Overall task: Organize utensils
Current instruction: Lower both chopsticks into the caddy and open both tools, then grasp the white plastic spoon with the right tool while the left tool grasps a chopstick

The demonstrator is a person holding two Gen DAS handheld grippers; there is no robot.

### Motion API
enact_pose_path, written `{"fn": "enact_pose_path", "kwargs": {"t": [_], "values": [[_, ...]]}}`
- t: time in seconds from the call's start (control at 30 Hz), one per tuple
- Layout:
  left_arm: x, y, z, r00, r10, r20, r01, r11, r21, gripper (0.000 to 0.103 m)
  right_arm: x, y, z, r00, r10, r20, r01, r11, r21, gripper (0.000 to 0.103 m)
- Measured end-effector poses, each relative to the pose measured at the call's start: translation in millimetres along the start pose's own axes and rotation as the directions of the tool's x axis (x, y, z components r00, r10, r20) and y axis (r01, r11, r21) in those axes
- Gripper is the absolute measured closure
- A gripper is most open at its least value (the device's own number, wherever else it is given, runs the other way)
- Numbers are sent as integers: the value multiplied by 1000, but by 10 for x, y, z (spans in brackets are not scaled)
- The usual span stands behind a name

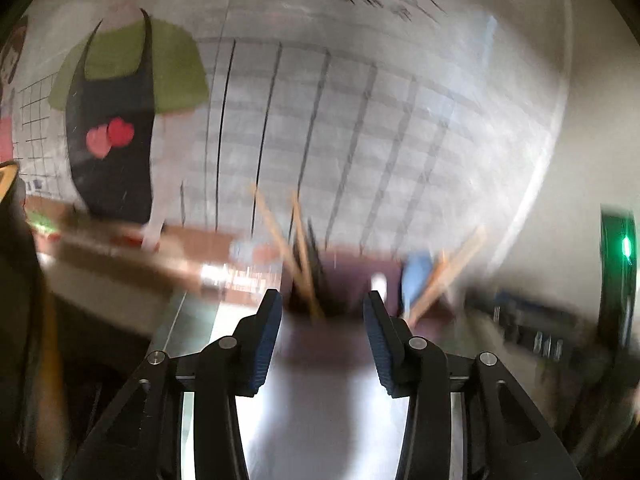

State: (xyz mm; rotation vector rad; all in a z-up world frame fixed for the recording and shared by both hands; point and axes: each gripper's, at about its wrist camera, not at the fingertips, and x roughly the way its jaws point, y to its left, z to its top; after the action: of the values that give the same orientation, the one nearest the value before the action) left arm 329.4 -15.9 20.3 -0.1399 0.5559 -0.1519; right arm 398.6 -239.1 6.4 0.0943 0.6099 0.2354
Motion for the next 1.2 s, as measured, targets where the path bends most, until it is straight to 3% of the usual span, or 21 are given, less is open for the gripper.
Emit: {"fn": "enact_pose_path", "kwargs": {"t": [0.1, 0.17, 0.27, 0.33, 0.4, 0.43, 0.5, 0.57, 0.67, 0.83, 0.93, 1.0, 1.07, 1.1, 1.13, 1.2], "values": [[-166, -35, -306, 994, -37, -104, 45, 996, 77, 59, -140, 17, -210, 999, -52, -8, 51, 998, -36, 24], [-319, -39, -528, 984, -43, -172, 68, 988, 138, 59, -190, 5, -382, 996, -91, -10, 90, 995, -51, 0], [-534, -44, -932, 961, -25, -275, 92, 967, 236, 59, -225, -40, -640, 984, -176, 6, 176, 983, -56, 0], [-660, -5, -1139, 941, -24, -337, 120, 957, 265, 59, -164, -108, -764, 981, -184, -59, 180, 982, -63, 0], [-768, 49, -1346, 910, -42, -414, 173, 943, 285, 59, -135, -154, -879, 977, -181, -114, 172, 981, -85, 0], [-808, 69, -1443, 892, -44, -450, 196, 935, 296, 59, -127, -151, -930, 973, -188, -131, 176, 979, -103, 1], [-836, 105, -1613, 858, -26, -512, 217, 923, 318, 60, -139, -131, -1020, 970, -184, -161, 163, 977, -137, 14], [-833, 136, -1767, 821, -10, -571, 233, 918, 320, 62, -117, -110, -1102, 962, -161, -221, 126, 978, -163, 41], [-785, 137, -1850, 785, -24, -619, 248, 928, 279, 67, -73, -92, -1233, 948, -134, -288, 84, 980, -180, 55], [-568, 81, -1846, 757, -41, -652, 258, 936, 240, 78, -21, -54, -1373, 938, -127, -322, 61, 976, -207, 55], [-436, 81, -1728, 748, -45, -662, 245, 946, 212, 79, -65, -77, -1403, 938, -112, -329, 46, 978, -202, 58], [-342, 80, -1644, 729, -70, -680, 256, 951, 176, 78, -90, -98, -1406, 938, -114, -327, 48, 978, -203, 58], [-231, 67, -1626, 700, -79, -710, 267, 951, 158, 80, -105, -117, -1411, 938, -114, -328, 48, 979, -200, 58], [-177, 61, -1629, 691, -72, -719, 262, 952, 157, 85, -105, -127, -1417, 937, -113, -331, 49, 979, -197, 58], [-146, 58, -1635, 685, -70, -726, 261, 953, 155, 96, -95, -142, -1425, 935, -114, -336, 50, 980, -192, 58], [-123, 38, -1591, 695, -87, -714, 267, 953, 143, 98, -80, -157, -1431, 933, -112, -341, 50, 982, -183, 58]]}}
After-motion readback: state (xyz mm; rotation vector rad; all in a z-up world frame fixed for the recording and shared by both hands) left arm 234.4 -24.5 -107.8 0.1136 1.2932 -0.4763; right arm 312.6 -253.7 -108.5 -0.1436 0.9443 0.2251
